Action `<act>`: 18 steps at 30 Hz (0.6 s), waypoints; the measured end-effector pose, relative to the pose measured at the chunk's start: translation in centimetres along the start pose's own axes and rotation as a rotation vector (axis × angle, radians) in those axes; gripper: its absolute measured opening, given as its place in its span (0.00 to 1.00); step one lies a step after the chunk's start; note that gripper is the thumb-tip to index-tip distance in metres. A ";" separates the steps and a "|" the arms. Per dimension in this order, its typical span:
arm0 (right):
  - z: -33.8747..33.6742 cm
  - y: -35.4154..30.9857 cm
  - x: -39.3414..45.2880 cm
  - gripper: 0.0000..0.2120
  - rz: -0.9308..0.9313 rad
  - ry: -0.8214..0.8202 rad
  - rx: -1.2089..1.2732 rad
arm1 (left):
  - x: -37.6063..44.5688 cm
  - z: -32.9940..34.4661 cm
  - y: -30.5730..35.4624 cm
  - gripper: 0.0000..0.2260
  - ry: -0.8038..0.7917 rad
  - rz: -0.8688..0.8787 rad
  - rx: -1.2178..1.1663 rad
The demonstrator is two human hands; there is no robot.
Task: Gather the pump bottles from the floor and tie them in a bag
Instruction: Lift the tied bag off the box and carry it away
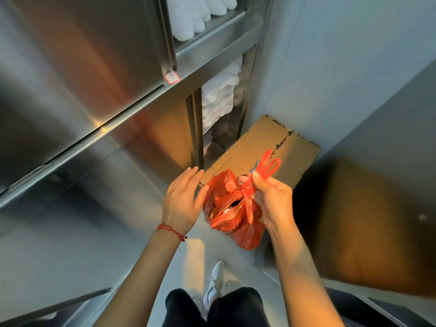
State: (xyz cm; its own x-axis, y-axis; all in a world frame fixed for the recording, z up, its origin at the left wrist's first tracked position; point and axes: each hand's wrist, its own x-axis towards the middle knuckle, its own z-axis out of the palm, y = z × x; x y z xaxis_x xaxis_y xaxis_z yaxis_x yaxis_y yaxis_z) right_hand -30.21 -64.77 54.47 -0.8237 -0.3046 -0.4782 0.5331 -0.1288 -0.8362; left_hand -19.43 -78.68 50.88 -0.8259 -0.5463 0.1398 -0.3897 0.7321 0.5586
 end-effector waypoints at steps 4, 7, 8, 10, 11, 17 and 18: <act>0.6 1.5 -2.8 0.05 -0.005 -0.037 -0.050 | -3.7 -1.2 -1.1 0.17 -0.004 -0.047 0.023; 1.1 2.4 -5.1 0.04 0.003 -0.089 -0.054 | -7.0 -2.5 -1.8 0.17 0.007 -0.075 0.023; 1.3 2.7 -5.9 0.04 0.013 -0.110 -0.042 | -8.0 -2.9 -2.0 0.17 0.014 -0.091 0.023; 1.7 3.1 -7.2 0.04 0.033 -0.148 -0.035 | -10.2 -3.8 -2.3 0.17 0.038 -0.130 0.029; 1.8 3.3 -7.9 0.05 0.039 -0.170 -0.044 | -11.2 -4.2 -2.3 0.17 0.057 -0.152 0.032; 2.1 4.9 -10.4 0.05 0.070 -0.360 -0.164 | -17.3 -5.6 -1.5 0.18 0.179 -0.348 0.076; 2.2 5.1 -10.8 0.06 0.074 -0.400 -0.192 | -18.3 -5.7 -1.2 0.19 0.192 -0.386 0.083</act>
State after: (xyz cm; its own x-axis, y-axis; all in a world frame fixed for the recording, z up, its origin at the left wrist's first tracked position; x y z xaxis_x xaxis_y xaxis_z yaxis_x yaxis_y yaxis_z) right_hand -18.19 -64.20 55.90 -0.6248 -0.6523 -0.4291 0.5112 0.0735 -0.8563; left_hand -1.55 -71.86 52.30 -0.5258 -0.8461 0.0879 -0.6927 0.4859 0.5330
